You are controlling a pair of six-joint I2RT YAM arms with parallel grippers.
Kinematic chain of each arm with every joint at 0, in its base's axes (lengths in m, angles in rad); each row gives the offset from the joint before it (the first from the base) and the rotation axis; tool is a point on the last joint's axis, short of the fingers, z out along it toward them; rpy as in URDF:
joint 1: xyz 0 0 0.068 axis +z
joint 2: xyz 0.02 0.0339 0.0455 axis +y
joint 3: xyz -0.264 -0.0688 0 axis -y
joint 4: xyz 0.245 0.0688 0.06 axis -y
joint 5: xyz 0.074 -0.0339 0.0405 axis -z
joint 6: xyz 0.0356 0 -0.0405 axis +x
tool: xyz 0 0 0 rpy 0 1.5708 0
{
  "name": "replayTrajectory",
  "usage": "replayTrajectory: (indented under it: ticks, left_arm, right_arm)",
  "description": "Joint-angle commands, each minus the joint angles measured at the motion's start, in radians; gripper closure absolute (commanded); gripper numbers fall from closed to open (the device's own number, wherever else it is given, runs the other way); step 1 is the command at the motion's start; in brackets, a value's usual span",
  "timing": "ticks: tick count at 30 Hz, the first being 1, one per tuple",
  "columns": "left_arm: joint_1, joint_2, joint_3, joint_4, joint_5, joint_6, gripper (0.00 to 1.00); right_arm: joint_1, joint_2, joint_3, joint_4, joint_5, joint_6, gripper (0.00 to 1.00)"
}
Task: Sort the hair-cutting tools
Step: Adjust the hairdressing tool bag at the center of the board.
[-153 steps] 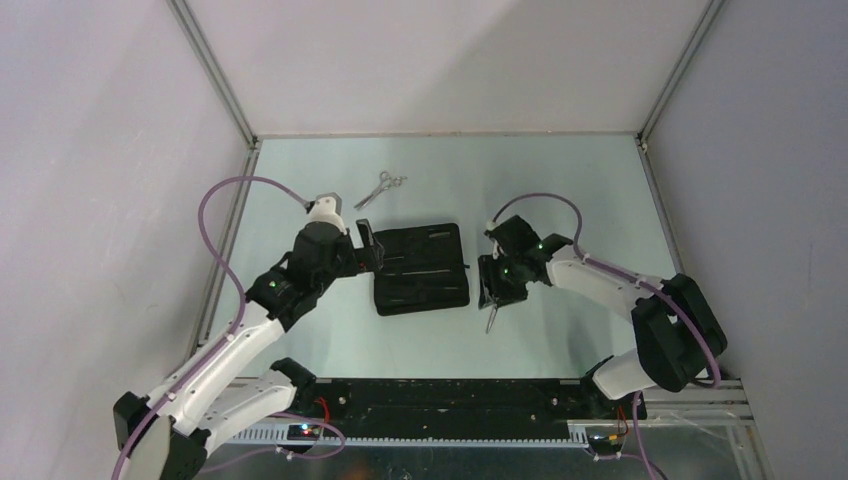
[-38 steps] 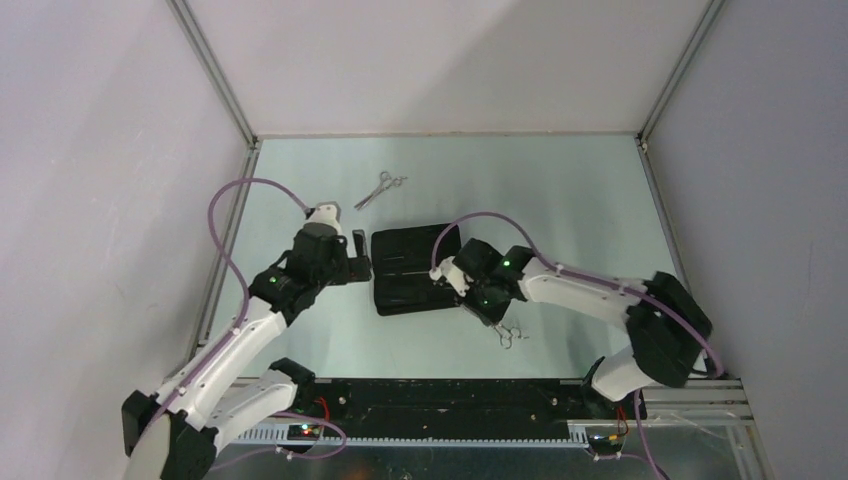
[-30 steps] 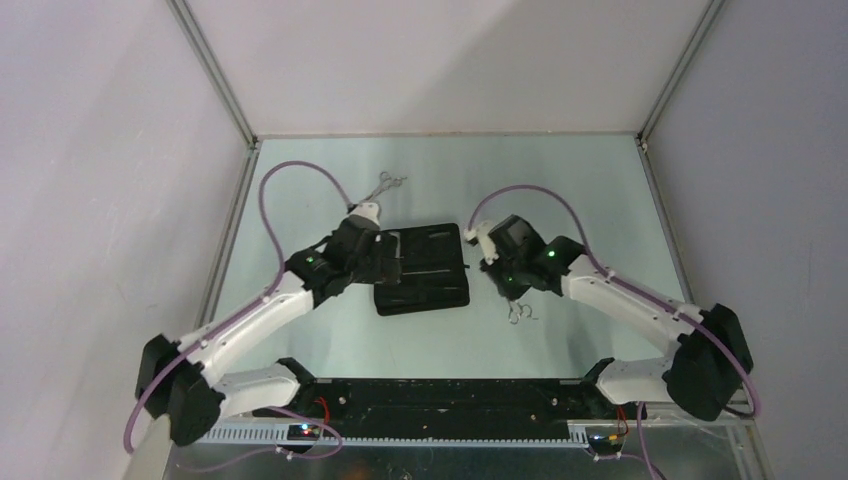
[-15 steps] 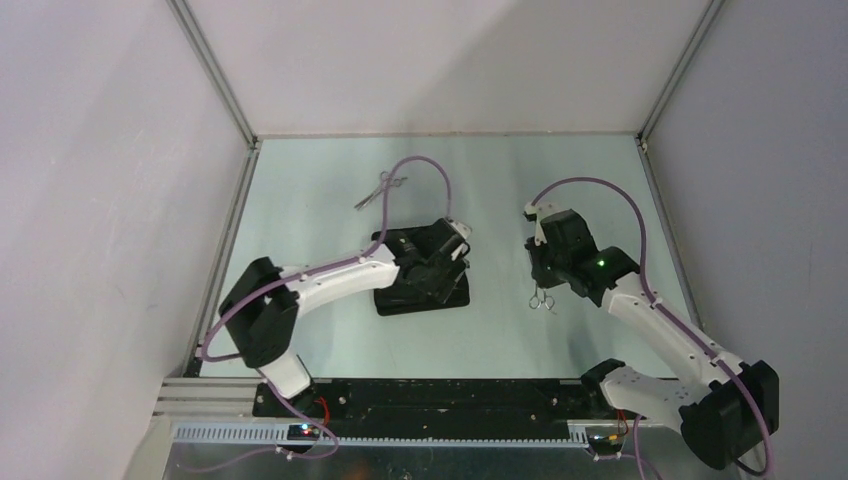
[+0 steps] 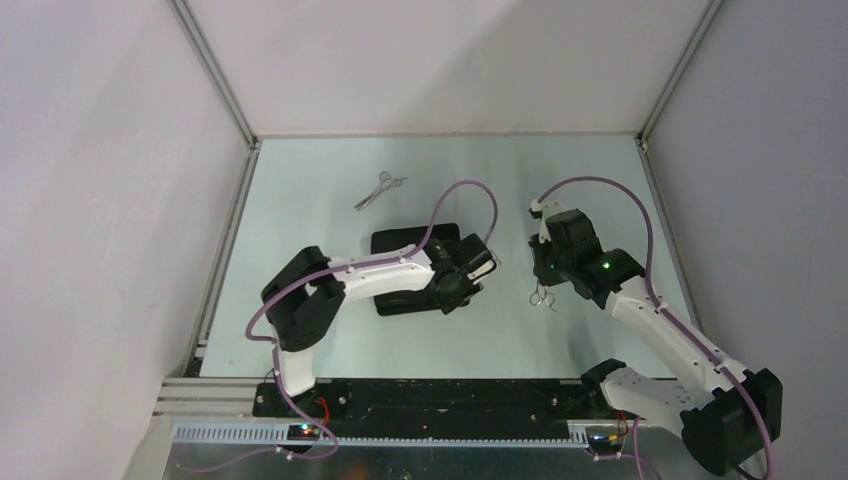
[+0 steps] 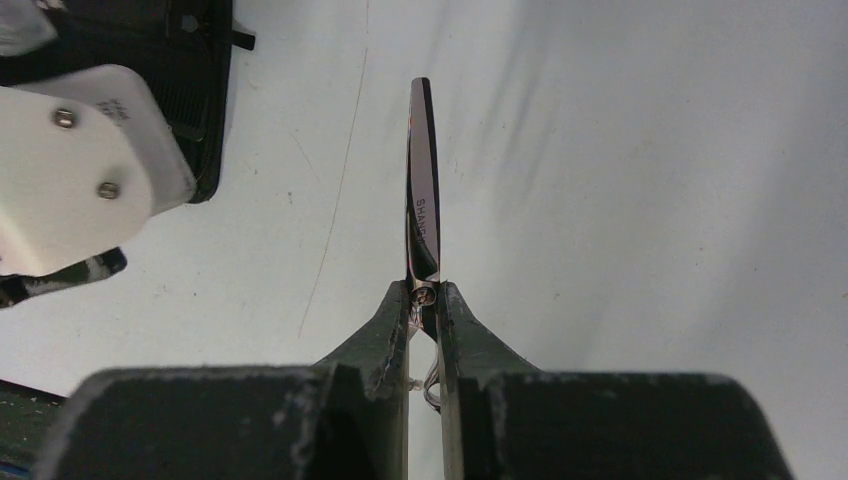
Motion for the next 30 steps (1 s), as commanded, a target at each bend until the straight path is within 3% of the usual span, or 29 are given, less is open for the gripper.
replayTrajectory:
  ticks: [1, 12, 19, 24, 30]
  left_arm:
    - [-0.014, 0.039, 0.054, -0.021, 0.046, 0.097, 0.45]
    - [-0.052, 0.075, 0.050, -0.074, 0.131, 0.165, 0.71]
    - [-0.090, -0.006, 0.001, -0.125, 0.167, 0.196, 0.92]
    - [-0.114, -0.106, -0.062, -0.191, 0.194, 0.248, 0.95]
    - [-0.131, -0.224, -0.154, -0.258, 0.299, 0.281, 0.89]
  right_arm:
    - [-0.008, -0.031, -0.006, 0.026, 0.009, 0.015, 1.00]
    - [-0.015, -0.037, -0.006, 0.034, -0.002, 0.021, 1.00]
    - [-0.018, -0.038, -0.005, 0.046, -0.019, 0.025, 1.00]
    - [-0.018, -0.046, -0.005, 0.056, -0.031, 0.022, 1.00]
    - [-0.018, -0.039, 0.000, 0.058, -0.067, 0.015, 1.00]
